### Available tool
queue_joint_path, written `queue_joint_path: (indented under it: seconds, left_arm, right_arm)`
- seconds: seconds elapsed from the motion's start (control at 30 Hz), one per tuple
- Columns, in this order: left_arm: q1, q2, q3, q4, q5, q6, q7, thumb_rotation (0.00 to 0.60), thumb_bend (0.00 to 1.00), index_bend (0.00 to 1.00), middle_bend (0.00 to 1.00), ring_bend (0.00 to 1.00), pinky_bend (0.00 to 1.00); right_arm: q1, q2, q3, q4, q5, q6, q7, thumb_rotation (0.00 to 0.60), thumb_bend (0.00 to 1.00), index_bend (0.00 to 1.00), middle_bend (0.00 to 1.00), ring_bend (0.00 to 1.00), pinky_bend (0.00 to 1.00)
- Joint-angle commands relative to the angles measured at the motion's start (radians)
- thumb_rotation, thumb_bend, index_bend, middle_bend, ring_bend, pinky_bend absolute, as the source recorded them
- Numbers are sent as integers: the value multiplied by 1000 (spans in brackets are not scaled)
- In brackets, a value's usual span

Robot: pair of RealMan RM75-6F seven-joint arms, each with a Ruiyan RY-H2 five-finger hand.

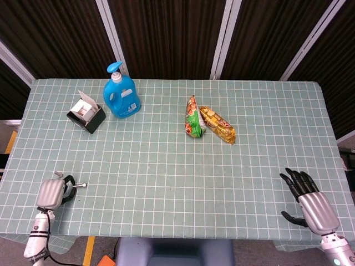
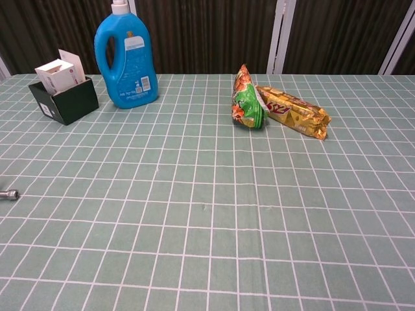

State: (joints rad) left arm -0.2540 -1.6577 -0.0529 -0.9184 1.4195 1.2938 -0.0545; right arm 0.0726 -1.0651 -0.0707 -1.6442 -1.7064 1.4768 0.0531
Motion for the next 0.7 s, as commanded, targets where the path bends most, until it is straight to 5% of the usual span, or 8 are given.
queue_joint_path:
  seconds: [0.03,0.7]
  left_arm:
    - [3,22,0,-33,7,12,12,600,389,577,1000,1000,1000]
    - [-14,104,4,-206,32,9,93,600,382,562,1000,1000,1000]
  right_arm:
    - [0,0,0,0,-1,0,1,600,273,0,0,0,0]
    - [2,0,1,1,4,-5,1,600,274,0,0,0,0]
